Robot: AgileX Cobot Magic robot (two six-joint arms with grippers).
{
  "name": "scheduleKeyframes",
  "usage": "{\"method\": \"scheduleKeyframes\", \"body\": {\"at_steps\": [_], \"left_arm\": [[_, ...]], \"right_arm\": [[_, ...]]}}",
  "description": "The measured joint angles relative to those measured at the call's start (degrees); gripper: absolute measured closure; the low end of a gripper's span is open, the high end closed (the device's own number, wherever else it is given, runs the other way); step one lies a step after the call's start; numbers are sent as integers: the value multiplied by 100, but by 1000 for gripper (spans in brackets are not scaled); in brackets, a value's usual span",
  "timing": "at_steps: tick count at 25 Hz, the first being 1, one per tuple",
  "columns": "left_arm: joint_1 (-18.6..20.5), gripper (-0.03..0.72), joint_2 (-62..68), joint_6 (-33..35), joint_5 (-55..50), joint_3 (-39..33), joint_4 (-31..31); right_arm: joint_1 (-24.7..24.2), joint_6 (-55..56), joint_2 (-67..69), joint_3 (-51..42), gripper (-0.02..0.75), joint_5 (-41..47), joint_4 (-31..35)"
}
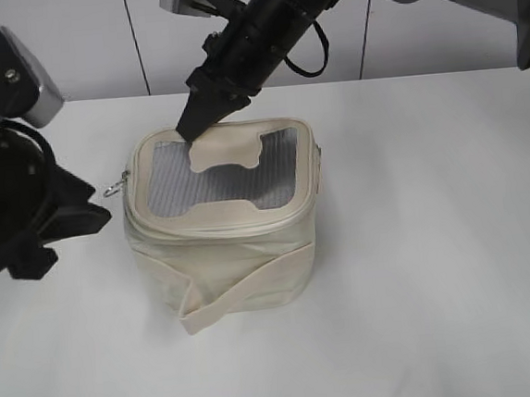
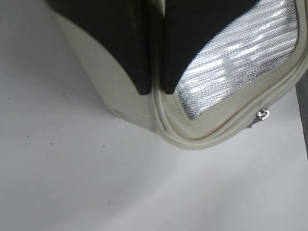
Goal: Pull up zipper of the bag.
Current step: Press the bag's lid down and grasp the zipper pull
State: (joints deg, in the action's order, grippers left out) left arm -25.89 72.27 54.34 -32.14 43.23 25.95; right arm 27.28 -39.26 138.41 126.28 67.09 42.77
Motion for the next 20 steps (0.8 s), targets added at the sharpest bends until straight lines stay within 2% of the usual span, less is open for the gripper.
{"method": "scheduleKeyframes", "body": {"at_steps": [2, 3, 4, 6, 9, 14, 20], "left_arm": [[77, 303, 119, 0, 406, 0, -36], [134, 232, 222, 0, 565, 0, -49], [184, 193, 348, 12, 657, 0, -74], [267, 183, 626, 28, 777, 0, -222], [278, 208, 1055, 36, 956, -17, -442], [278, 218, 1282, 42, 1568, -35, -475], [278, 251, 1422, 69, 1808, -35, -492]], "right_arm": [[0, 0, 0, 0, 698, 0, 0], [0, 0, 0, 0, 698, 0, 0], [0, 0, 0, 0, 698, 0, 0], [0, 0, 0, 0, 698, 0, 0], [0, 0, 0, 0, 698, 0, 0], [0, 0, 0, 0, 698, 0, 0], [0, 0, 0, 0, 698, 0, 0]]}}
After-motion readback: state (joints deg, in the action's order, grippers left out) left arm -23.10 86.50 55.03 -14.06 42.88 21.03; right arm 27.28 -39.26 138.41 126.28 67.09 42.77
